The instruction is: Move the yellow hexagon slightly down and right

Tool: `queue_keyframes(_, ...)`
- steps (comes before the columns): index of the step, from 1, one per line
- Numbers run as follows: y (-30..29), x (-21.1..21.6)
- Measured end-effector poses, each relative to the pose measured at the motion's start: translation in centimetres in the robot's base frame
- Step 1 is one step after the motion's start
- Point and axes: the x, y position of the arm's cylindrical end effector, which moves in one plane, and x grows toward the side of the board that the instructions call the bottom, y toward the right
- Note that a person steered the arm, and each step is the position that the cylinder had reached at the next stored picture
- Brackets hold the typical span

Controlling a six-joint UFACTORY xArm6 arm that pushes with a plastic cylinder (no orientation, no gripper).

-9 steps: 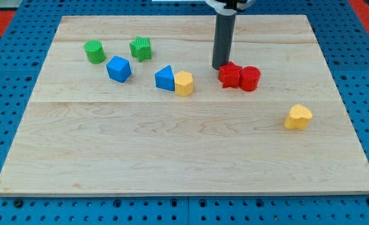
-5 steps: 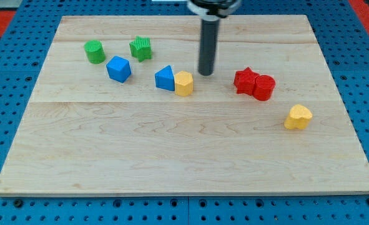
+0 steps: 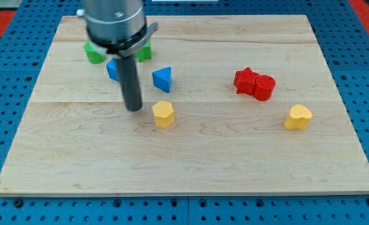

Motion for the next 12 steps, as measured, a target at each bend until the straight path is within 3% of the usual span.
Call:
queue_keyframes(1,0.1,3.2)
queue_keyframes(2,0.4,3.4)
queue_keyframes(3,-3.1,2.7)
queue_keyframes(4,-2.5,0.9)
queue_keyframes(8,1.1,1.6)
queue_keyframes(12,13.3,0.0)
